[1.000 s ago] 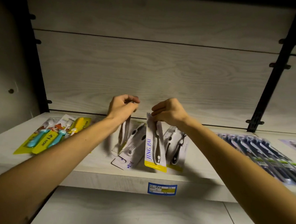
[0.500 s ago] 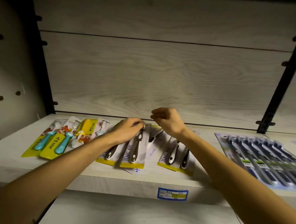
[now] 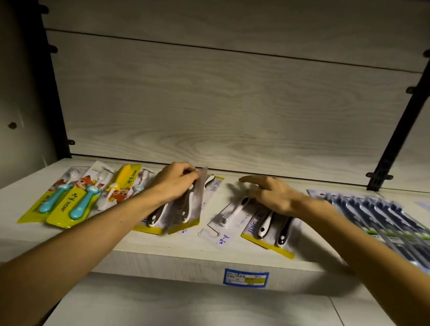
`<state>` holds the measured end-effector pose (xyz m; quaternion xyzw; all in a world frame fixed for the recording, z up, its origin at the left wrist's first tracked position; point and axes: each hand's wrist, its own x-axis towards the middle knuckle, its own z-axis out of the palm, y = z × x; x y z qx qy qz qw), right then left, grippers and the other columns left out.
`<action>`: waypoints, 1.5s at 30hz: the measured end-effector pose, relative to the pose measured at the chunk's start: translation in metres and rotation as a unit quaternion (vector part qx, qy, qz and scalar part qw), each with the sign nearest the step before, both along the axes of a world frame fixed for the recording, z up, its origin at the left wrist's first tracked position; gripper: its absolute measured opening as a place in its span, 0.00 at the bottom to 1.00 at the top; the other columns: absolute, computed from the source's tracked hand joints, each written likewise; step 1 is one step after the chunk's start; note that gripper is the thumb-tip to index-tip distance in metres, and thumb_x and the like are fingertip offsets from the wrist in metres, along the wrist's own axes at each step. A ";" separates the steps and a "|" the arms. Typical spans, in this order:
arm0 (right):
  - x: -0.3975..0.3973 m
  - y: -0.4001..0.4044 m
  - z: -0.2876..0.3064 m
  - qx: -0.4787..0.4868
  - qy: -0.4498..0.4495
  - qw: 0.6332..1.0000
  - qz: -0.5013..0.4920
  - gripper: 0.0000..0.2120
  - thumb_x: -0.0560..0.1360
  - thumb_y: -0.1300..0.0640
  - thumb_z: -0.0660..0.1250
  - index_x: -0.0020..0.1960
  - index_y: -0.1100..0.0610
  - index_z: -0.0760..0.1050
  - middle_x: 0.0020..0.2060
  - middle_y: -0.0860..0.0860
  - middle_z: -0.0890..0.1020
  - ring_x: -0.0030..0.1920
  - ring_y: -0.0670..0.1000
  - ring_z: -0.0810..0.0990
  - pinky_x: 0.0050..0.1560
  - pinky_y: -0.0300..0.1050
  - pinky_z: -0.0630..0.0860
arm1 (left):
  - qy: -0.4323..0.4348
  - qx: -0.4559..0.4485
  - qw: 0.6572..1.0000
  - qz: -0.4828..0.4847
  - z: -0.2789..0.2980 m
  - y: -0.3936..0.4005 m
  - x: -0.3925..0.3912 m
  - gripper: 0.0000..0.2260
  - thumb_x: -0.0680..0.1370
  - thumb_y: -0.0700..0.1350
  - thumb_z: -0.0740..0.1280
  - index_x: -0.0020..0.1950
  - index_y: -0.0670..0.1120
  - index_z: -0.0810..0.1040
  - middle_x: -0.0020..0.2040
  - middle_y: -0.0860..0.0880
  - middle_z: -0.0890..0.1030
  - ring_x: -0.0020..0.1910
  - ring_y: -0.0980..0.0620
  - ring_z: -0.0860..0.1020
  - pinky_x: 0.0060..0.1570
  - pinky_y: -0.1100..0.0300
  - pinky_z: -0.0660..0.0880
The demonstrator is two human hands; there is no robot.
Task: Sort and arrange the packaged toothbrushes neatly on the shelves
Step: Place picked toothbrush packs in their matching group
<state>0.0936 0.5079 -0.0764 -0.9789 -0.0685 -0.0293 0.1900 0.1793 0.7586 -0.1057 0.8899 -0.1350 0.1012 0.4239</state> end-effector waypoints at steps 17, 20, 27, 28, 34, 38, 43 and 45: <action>0.011 0.089 0.024 -0.019 0.041 0.991 0.124 0.25 0.73 0.51 0.68 0.70 0.42 0.74 0.63 0.48 0.81 0.62 0.51 0.77 0.55 0.43 0.72 | 0.039 -0.105 0.991 0.070 0.005 0.024 0.008 0.09 0.67 0.55 0.67 0.40 0.54 0.84 0.37 0.58 0.84 0.43 0.54 0.83 0.46 0.58 0.79; 0.020 0.094 0.016 -0.080 0.010 0.987 0.141 0.22 0.74 0.44 0.69 0.67 0.44 0.76 0.60 0.46 0.82 0.59 0.50 0.79 0.53 0.41 0.72 | 0.036 -0.088 0.993 0.070 0.005 0.023 0.006 0.11 0.65 0.58 0.66 0.39 0.56 0.84 0.37 0.60 0.84 0.43 0.55 0.83 0.49 0.56 0.80; 0.035 0.069 0.017 -0.122 -0.056 0.980 0.149 0.18 0.74 0.61 0.67 0.62 0.50 0.81 0.58 0.48 0.84 0.58 0.52 0.81 0.57 0.46 0.76 | 0.012 -0.008 0.997 0.075 0.008 0.021 -0.001 0.10 0.65 0.62 0.64 0.39 0.60 0.81 0.41 0.62 0.83 0.45 0.55 0.81 0.53 0.54 0.79; 0.036 0.066 0.016 -0.136 -0.071 0.977 0.152 0.18 0.73 0.62 0.67 0.61 0.50 0.81 0.57 0.48 0.84 0.58 0.53 0.80 0.57 0.48 0.77 | 0.006 0.009 0.997 0.076 0.008 0.021 -0.001 0.12 0.65 0.63 0.63 0.41 0.60 0.81 0.42 0.61 0.84 0.46 0.54 0.81 0.53 0.54 0.79; 0.036 0.047 0.018 -0.263 -0.164 0.928 0.206 0.15 0.77 0.55 0.66 0.63 0.46 0.79 0.58 0.45 0.82 0.62 0.51 0.75 0.60 0.47 0.72 | -0.049 0.077 0.993 0.080 0.006 0.024 -0.005 0.16 0.68 0.64 0.64 0.50 0.60 0.82 0.49 0.60 0.84 0.48 0.53 0.81 0.49 0.55 0.80; 0.035 0.027 0.029 -0.283 -0.196 0.918 0.195 0.13 0.80 0.51 0.64 0.63 0.48 0.79 0.57 0.47 0.81 0.62 0.51 0.75 0.62 0.47 0.70 | -0.041 0.064 0.995 0.071 0.007 0.024 -0.005 0.15 0.70 0.63 0.65 0.50 0.58 0.83 0.49 0.60 0.84 0.49 0.53 0.81 0.51 0.53 0.79; 0.021 0.000 0.047 -0.271 -0.190 0.938 0.102 0.12 0.78 0.54 0.65 0.60 0.52 0.81 0.54 0.51 0.81 0.56 0.56 0.77 0.50 0.48 0.73 | -0.063 0.094 0.992 0.054 0.005 0.017 -0.006 0.13 0.74 0.58 0.68 0.54 0.55 0.84 0.54 0.56 0.84 0.53 0.52 0.81 0.55 0.53 0.78; 0.012 -0.004 0.048 -0.269 -0.191 0.943 0.052 0.12 0.78 0.53 0.65 0.58 0.51 0.82 0.52 0.51 0.81 0.53 0.56 0.79 0.44 0.47 0.74 | -0.074 0.115 0.989 0.053 0.005 0.014 -0.008 0.12 0.75 0.57 0.69 0.54 0.53 0.84 0.55 0.54 0.85 0.54 0.50 0.81 0.54 0.55 0.78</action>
